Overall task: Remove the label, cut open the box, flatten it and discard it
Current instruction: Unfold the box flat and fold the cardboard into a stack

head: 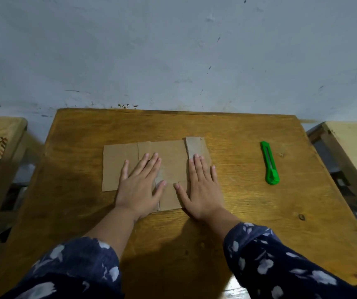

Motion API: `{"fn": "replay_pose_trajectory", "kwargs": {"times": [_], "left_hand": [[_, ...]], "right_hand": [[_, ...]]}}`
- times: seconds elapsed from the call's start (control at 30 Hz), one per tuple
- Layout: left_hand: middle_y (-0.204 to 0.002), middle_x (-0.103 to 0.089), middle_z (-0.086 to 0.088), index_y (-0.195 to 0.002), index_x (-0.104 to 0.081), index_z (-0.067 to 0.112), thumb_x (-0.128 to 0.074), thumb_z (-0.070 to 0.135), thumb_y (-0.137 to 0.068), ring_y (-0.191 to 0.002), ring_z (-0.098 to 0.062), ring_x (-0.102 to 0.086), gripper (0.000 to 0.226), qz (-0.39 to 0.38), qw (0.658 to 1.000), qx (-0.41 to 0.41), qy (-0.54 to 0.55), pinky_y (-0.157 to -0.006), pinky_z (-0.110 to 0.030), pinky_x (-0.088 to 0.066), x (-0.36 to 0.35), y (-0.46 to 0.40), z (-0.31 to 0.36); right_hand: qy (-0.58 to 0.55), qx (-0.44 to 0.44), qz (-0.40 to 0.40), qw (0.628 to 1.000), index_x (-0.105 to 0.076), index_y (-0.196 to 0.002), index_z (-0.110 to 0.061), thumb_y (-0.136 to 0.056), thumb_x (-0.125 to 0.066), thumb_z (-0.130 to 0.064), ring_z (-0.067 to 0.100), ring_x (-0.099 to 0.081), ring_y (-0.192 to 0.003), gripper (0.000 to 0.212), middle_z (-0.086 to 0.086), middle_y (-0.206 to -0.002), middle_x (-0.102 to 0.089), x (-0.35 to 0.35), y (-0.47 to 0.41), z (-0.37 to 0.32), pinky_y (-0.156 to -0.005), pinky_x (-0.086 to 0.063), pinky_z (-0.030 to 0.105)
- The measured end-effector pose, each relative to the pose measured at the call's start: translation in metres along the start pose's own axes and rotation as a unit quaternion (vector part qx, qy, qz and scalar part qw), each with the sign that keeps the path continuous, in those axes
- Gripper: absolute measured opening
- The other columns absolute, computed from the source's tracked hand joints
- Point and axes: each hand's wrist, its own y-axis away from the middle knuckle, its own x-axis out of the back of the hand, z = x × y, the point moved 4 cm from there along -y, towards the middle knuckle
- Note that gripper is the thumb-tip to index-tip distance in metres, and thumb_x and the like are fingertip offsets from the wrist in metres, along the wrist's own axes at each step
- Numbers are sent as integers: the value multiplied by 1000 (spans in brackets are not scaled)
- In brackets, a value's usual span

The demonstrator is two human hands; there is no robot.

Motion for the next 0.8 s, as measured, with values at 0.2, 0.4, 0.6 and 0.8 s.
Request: {"fn": "replay_pose_trajectory", "kwargs": {"times": [0.2,0.4,0.6,0.8], "left_hand": [[-159,1,16,-152,-4,29,-4,61,-91,-146,-4,8,69,3,1000,11,3,-118,-49,3,3,2,0],[-160,-8,14,-151,-15,30,-8,54,-93,-146,-4,3,64,21,998,47,33,-118,-49,7,12,15,-1],[-162,2,-2,-152,-9,27,-26,49,-99,-148,-20,8,59,80,961,253,78,-118,-50,5,23,55,-46],[-153,-36,2,-151,1,33,-45,51,-93,-147,-31,-5,77,78,913,303,263,-117,-45,-16,17,70,-61]], "right_hand": [[10,0,3,1000,7,-151,-11,-90,-7,-65,19,20,-146,83,7,-160,13,1,1,-2,-119,9,43],[2,2,-16,1000,10,-151,-12,-88,-6,-67,19,20,-145,85,6,-159,16,4,1,-1,-117,12,42],[-7,5,-71,997,15,-149,-14,-91,-14,-66,18,24,-144,83,5,-158,23,9,-2,1,-118,11,45],[-16,3,-76,997,15,-150,-15,-90,-15,-67,18,24,-144,85,3,-158,23,8,-3,3,-117,11,45]]}}
